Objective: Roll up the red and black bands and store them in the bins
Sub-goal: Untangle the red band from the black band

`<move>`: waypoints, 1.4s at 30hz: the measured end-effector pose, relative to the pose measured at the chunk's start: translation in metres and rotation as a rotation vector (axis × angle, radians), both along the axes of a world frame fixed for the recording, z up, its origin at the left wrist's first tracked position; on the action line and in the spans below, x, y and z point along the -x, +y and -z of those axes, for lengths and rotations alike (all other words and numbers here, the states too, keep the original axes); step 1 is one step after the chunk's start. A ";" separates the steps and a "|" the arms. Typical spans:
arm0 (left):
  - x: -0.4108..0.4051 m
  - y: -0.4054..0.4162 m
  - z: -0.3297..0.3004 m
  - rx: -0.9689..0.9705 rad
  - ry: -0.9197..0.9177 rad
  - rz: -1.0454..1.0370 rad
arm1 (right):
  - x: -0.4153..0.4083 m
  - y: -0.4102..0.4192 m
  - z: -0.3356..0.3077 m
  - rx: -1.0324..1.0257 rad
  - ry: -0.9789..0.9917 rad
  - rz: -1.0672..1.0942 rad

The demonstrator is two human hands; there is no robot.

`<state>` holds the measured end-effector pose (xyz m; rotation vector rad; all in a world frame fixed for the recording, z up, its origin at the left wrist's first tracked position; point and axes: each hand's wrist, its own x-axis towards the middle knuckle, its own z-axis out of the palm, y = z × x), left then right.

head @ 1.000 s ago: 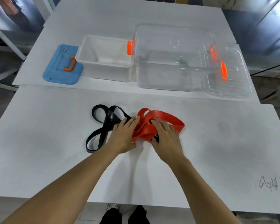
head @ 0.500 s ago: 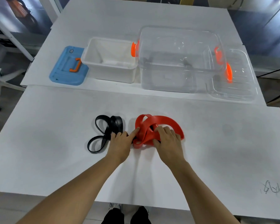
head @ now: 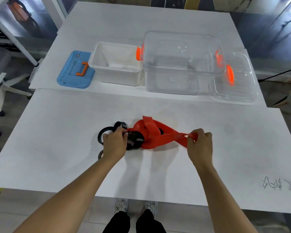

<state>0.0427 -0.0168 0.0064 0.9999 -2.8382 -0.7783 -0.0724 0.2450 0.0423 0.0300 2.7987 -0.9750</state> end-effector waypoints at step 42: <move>-0.102 -0.027 0.019 -0.467 -0.302 -0.098 | -0.017 -0.184 0.054 -0.225 0.033 -0.863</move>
